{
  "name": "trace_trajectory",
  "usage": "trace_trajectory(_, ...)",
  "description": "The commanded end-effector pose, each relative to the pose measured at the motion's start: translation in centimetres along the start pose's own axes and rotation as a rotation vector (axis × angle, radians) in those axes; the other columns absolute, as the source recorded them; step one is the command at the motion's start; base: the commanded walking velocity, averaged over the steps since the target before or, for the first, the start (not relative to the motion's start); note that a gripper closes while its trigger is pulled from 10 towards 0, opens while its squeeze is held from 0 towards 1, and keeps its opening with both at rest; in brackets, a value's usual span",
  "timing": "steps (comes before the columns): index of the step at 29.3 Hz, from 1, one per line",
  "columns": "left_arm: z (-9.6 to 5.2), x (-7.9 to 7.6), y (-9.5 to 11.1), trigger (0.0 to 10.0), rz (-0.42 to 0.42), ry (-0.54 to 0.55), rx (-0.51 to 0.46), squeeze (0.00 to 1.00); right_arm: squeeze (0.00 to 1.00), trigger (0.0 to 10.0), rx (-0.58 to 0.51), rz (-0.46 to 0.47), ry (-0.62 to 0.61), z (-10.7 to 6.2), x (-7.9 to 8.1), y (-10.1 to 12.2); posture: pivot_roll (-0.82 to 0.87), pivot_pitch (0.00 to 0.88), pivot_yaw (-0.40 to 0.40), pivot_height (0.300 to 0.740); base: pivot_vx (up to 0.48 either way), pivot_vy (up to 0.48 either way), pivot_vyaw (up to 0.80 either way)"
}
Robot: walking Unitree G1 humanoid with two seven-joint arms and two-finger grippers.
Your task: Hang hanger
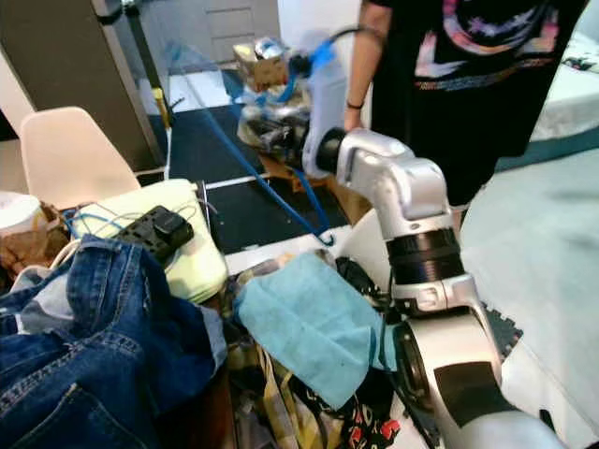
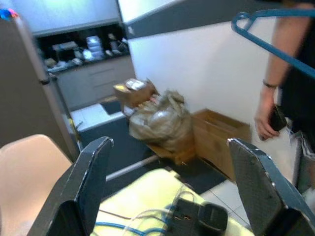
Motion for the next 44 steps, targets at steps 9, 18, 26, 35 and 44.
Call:
trace_trajectory(9,0.8,-2.9,-2.7,10.0,-0.033,0.12,-0.004,0.0,0.0,10.0,0.007,0.039,-0.042,0.2,0.1,-1.3,0.01,0.015,0.029,0.74,0.0,0.0,0.0)
trace_trajectory(18,-0.3,-2.6,-2.8,10.0,0.14,0.29,0.035,0.0,0.0,10.0,0.044,0.035,-0.138,0.4,-0.6,-2.1,0.02,0.024,0.029,0.74,0.0,0.255,0.0)
trace_trajectory(26,-0.2,-3.7,-3.0,10.0,0.125,0.281,0.019,0.0,0.0,10.0,0.056,0.005,-0.172,0.4,-1.0,-2.3,0.02,0.024,0.03,0.74,0.0,0.253,0.0)
trace_trajectory(35,-0.2,-4.3,-3.5,10.0,0.111,0.308,0.032,0.0,0.0,10.0,0.051,0.004,-0.185,0.4,-1.1,-2.3,0.01,0.025,0.03,0.74,0.0,0.0,0.0)
trace_trajectory(44,0.1,-5.0,-4.1,10.0,0.084,0.311,0.063,0.0,0.0,10.0,0.049,0.001,-0.177,0.6,-0.8,-2.2,0.01,0.022,0.025,0.74,0.0,0.0,0.0)
Point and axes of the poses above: a point about 5 cm out from each wrist's last joint towards the gripper, its own z axis pointing out of the wrist towards the gripper, its own y axis along the axis of the wrist's last joint, x = y × z, the point moved 2 cm from there along z, pointing out of the wrist towards the gripper, and after that the axes turned 9 degrees about -z, right-handed, at the moved point
